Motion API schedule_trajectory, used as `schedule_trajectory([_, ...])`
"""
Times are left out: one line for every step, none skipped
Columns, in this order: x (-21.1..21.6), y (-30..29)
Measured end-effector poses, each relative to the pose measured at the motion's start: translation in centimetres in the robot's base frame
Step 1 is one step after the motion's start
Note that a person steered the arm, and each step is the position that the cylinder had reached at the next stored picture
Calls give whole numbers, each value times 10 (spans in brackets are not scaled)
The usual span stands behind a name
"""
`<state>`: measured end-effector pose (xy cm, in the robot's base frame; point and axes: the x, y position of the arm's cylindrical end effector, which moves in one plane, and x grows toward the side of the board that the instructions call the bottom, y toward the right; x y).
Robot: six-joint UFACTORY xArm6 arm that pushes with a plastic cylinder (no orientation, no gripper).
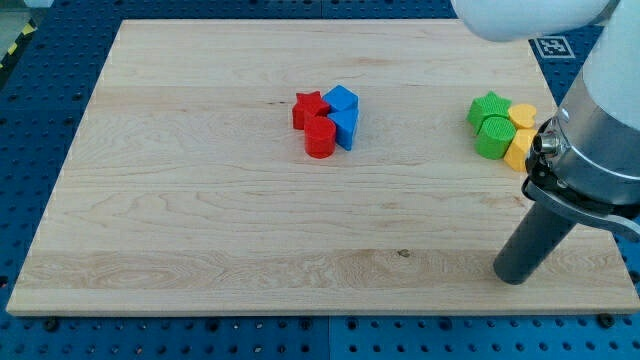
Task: Slide the yellow heart along with green star towards the left side
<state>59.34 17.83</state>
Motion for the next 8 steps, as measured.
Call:
schedule_trajectory([0, 0])
schedule_trajectory([0, 45])
schedule_trajectory([-14, 111])
schedule_trajectory([-53, 137])
schedule_trajectory([-106, 137])
schedule_trajectory([-126, 137])
schedule_trajectory([-147, 129])
schedule_trajectory([-174, 118])
